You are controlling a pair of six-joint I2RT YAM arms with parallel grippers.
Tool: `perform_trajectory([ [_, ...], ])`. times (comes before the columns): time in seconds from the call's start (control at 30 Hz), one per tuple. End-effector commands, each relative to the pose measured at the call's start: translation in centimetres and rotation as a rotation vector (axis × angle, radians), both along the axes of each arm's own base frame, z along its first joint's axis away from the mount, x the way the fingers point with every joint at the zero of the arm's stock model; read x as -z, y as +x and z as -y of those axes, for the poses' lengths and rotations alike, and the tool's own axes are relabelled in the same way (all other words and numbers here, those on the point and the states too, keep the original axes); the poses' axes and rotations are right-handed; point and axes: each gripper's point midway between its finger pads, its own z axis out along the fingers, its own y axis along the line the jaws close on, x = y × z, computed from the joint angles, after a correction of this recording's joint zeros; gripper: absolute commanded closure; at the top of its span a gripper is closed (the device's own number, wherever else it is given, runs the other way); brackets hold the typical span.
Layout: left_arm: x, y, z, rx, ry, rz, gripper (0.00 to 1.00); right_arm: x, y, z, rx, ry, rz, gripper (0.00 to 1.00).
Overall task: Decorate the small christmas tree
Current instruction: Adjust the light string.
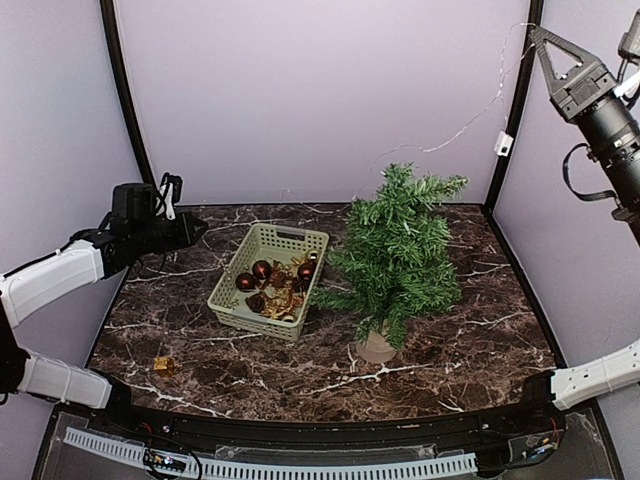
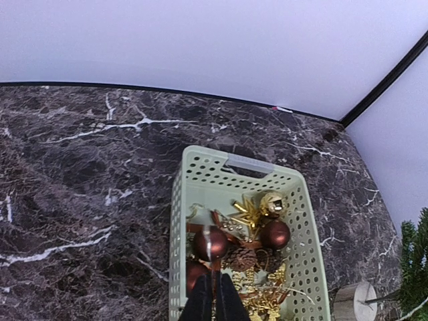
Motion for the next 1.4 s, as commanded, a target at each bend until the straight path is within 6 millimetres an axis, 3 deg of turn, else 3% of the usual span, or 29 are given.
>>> perform_trajectory([
  [0.0, -0.9, 0.3, -1.8, -0.063, 0.020, 0.023, 0.94, -1.4, -0.5, 2.2, 0.039, 0.038, 0.022, 1.00],
  [0.07, -1.6, 0.4, -1.2, -0.026, 0.006, 0.058, 0.94, -1.6, -0.4, 2.0, 0.045, 0.020, 0.024, 1.00],
  [0.1, -1.8, 0.3, 0.1, 0.035, 0.018, 0.079, 0.95, -1.6, -0.4, 1.9, 0.052, 0.011, 0.023, 1.00],
  [0.23, -3.6, -3.3, 9.7, 0.400, 0.146, 0.199, 0.97, -1.1, 0.1, 1.3, 0.071, -0.021, 0.014, 1.00],
  [0.3, -4.7, -4.2, 10.5, 0.429, 0.116, 0.196, 0.98, -0.7, 0.1, 1.2, 0.071, -0.025, 0.012, 1.00],
  [0.33, -7.0, -4.4, 10.0, 0.399, 0.080, 0.265, 0.98, -0.5, 0.1, 1.3, 0.073, -0.023, 0.011, 1.00],
  [0.43, -10.8, -3.5, 6.9, 0.288, -0.044, 0.382, 0.93, -0.2, 0.2, 1.4, 0.079, -0.024, 0.010, 1.00],
  [0.5, -10.5, -4.2, 8.6, 0.374, -0.024, 0.374, 0.91, -0.2, 0.2, 1.4, 0.079, -0.022, 0.011, 1.00],
  [0.53, -8.6, -4.5, 10.8, 0.444, 0.015, 0.315, 0.90, -0.1, 0.2, 1.2, 0.080, -0.026, 0.011, 1.00],
  [0.6, -6.8, -4.0, 11.7, 0.465, 0.140, 0.210, 0.92, 0.1, 0.3, 1.2, 0.084, -0.031, 0.011, 1.00],
  [0.67, -4.3, -2.7, 9.3, 0.340, 0.191, 0.127, 0.98, 0.4, 0.4, 0.9, 0.087, -0.034, 0.005, 1.00],
  [0.7, -5.2, -2.8, 9.9, 0.363, 0.153, 0.175, 0.97, 0.6, 0.5, 0.9, 0.087, -0.031, 0.004, 1.00],
  [0.77, -3.7, -4.7, 12.5, 0.489, 0.151, 0.156, 0.89, 0.8, 0.6, 0.7, 0.092, -0.035, -0.001, 1.00],
  [0.8, -3.0, -4.9, 13.6, 0.516, 0.177, 0.125, 0.90, 0.8, 0.7, 0.5, 0.093, -0.039, -0.002, 1.00],
  [0.87, -1.0, -4.4, 12.7, 0.467, 0.237, 0.045, 0.94, 0.9, 0.9, 0.2, 0.096, -0.049, -0.004, 1.00],
  [0.9, -1.9, -4.2, 12.4, 0.444, 0.229, 0.087, 0.95, 0.9, 0.9, 0.0, 0.098, -0.052, -0.005, 1.00],
  [0.93, -1.4, -4.6, 12.5, 0.452, 0.210, 0.087, 0.95, 0.9, 1.0, -0.1, 0.097, -0.054, -0.005, 1.00],
  [0.97, -2.7, -4.6, 12.6, 0.445, 0.174, 0.141, 0.93, 0.9, 1.0, -0.2, 0.096, -0.055, -0.005, 1.00],
  [1.07, -3.2, -4.0, 11.7, 0.382, 0.098, 0.123, 0.93, 1.2, 1.2, -0.8, 0.094, -0.063, -0.010, 1.00],
  [1.2, -4.8, -3.0, 8.8, 0.281, -0.009, 0.100, 0.94, 1.3, 1.3, -1.5, 0.078, -0.073, -0.012, 1.00],
  [1.3, -6.2, -2.6, 5.4, 0.176, -0.036, 0.113, 0.93, 0.8, 1.0, -2.1, 0.050, -0.077, -0.001, 1.00],
  [1.37, -5.5, -2.4, 3.1, 0.108, -0.027, 0.087, 0.90, 0.3, 0.6, -2.5, 0.018, -0.077, 0.013, 1.00],
])
